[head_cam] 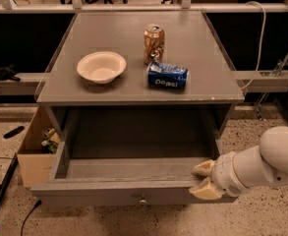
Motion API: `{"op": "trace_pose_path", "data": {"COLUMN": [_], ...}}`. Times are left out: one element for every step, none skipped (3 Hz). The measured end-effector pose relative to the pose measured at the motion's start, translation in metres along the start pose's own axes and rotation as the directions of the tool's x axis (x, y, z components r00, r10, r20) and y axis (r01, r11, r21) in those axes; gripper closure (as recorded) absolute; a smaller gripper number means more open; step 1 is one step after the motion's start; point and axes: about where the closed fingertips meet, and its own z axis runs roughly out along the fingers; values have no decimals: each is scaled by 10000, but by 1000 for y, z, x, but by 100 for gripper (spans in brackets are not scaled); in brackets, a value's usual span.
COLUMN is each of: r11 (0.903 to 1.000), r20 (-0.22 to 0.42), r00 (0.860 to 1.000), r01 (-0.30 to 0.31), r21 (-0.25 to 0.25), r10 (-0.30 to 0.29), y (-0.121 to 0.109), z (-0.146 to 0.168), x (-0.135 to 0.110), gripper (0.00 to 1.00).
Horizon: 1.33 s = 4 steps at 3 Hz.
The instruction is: Open top drawer
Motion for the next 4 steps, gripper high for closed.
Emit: {"op": "trace_pose_path", "data": {"r11": [10000,10000,10000,10000], "r20": [0,0,-1,-1], "r00": [10000,10000,10000,10000], "r01": [1,1,2,2], "r21": [0,0,0,0], "r10": [-1,-1,-2,-2], "y": [0,0,0,0], "z": [0,0,0,0], "x": [0,0,0,0], "gripper": [38,15,0,0]}}
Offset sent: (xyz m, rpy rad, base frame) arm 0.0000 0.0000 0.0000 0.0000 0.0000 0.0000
